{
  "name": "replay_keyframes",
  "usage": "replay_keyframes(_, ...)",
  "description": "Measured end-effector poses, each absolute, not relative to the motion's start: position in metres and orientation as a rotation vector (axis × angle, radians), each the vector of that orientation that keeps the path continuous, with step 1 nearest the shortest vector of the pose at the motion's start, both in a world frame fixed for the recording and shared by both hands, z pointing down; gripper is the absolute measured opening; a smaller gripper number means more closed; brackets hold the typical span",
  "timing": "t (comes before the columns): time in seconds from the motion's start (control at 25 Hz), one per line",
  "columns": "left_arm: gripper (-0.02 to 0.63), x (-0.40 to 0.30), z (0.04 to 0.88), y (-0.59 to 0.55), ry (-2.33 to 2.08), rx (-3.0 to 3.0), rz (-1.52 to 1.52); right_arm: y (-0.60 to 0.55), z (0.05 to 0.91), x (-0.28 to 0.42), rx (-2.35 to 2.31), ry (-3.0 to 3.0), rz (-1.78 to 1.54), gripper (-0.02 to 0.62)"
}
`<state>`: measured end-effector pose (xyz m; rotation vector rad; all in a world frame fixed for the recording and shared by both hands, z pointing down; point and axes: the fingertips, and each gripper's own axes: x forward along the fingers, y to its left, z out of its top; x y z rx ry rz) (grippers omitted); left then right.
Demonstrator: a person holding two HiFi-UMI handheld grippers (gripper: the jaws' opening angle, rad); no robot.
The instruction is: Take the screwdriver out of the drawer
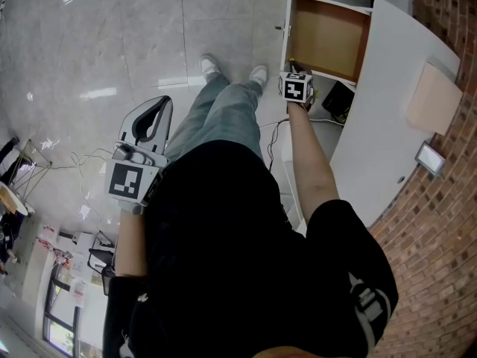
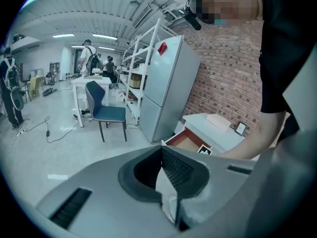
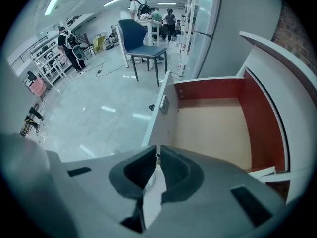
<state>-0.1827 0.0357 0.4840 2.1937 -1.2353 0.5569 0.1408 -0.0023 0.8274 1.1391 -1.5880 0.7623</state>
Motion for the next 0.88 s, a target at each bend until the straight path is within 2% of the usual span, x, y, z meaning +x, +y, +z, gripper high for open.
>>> replay_keyframes(0.88, 0.003, -0.126, 0.441, 0.016, -1.278, 2.276, 0.404, -0.043, 0.738, 0.155, 1.060, -1.657, 0.680, 0.025)
